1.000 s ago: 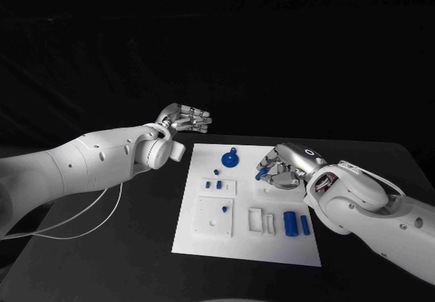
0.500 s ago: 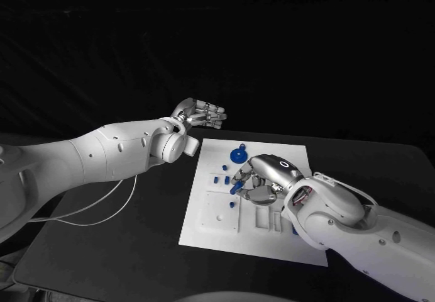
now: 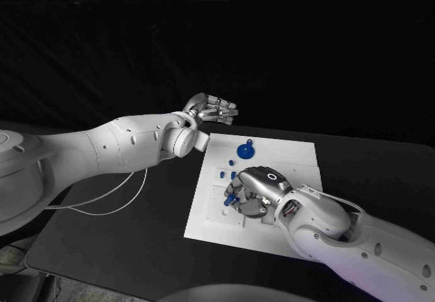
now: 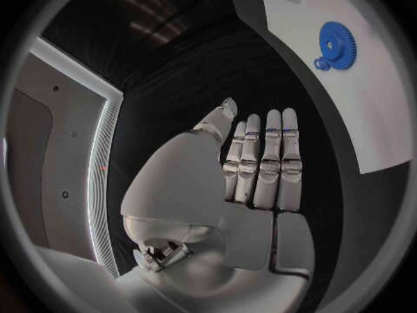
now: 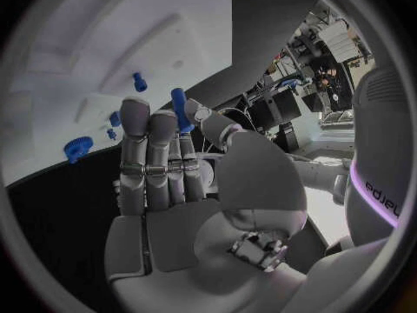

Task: Assemble the parts on the task board

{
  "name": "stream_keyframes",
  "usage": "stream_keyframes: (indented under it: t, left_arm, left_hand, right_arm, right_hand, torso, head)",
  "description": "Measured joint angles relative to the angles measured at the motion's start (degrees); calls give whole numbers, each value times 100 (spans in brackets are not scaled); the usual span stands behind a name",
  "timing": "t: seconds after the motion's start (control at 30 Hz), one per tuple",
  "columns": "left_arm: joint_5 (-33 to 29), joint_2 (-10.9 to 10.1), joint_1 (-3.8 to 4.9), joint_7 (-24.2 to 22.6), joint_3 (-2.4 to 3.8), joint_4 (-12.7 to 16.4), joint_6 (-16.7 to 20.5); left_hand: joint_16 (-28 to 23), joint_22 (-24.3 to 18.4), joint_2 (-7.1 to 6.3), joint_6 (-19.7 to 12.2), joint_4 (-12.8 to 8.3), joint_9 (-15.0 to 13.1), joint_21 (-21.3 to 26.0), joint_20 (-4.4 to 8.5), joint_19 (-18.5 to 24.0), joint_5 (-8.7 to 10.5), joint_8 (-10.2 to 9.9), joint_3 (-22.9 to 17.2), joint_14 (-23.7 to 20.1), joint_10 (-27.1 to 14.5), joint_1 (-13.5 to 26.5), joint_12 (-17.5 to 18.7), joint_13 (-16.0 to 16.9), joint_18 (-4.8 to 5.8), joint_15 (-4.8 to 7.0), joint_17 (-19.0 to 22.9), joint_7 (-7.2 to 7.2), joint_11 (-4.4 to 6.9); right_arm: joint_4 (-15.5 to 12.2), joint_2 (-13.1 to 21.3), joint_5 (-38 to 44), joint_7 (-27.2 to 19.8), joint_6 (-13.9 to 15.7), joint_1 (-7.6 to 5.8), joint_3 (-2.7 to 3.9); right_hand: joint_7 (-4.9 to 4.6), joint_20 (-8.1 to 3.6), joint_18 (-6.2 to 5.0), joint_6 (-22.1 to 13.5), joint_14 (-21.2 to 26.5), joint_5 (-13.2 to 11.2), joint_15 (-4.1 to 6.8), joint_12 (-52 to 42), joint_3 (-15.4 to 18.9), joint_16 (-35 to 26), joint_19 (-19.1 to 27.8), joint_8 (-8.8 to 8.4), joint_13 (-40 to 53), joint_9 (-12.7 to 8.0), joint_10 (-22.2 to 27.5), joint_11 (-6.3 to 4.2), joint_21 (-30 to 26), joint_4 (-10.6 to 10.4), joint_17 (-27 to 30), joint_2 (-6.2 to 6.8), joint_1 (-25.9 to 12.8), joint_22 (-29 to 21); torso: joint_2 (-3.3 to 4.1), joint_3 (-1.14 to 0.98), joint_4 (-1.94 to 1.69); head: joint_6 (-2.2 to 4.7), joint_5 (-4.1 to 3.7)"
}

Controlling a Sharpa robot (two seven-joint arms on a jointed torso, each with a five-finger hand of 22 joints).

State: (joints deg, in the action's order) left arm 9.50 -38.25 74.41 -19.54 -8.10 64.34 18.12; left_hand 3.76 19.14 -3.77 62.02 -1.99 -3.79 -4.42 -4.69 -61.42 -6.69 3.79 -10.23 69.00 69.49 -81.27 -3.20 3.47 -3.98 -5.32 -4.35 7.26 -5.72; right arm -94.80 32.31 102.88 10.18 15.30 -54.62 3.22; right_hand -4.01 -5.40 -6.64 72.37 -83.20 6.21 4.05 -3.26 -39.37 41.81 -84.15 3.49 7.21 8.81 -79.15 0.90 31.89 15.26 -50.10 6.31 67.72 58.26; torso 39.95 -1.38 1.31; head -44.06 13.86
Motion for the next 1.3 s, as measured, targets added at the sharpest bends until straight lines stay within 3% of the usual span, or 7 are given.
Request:
stream_keyframes:
  t: [0.33,1.3]
  left_arm:
    - [-6,35,-1,0,0,-3,-7]
    - [-11,38,-2,0,0,-11,-25]
  left_hand:
    - [0,0,0,0,15,0,0,0,0,0,0,15,0,0,0,0,0,0,0,5,0,0]
    - [0,0,0,0,15,0,0,-1,-1,0,0,15,-1,0,0,0,0,0,0,4,0,0]
  right_arm:
    - [170,-169,238,-28,-1,61,-110]
    - [260,-214,551,13,-209,90,-196]
  right_hand:
    - [5,-11,-1,21,0,-23,0,-18,13,0,13,-4,-19,0,1,-2,2,12,0,-29,31,0]
    - [-5,-9,0,8,0,-66,-1,-22,32,-4,12,-1,-40,0,-7,13,4,31,1,-45,59,16]
  torso:
    - [-1,-1,0]
    - [-5,1,7]
  head:
    - [-14,46]
    - [-76,88]
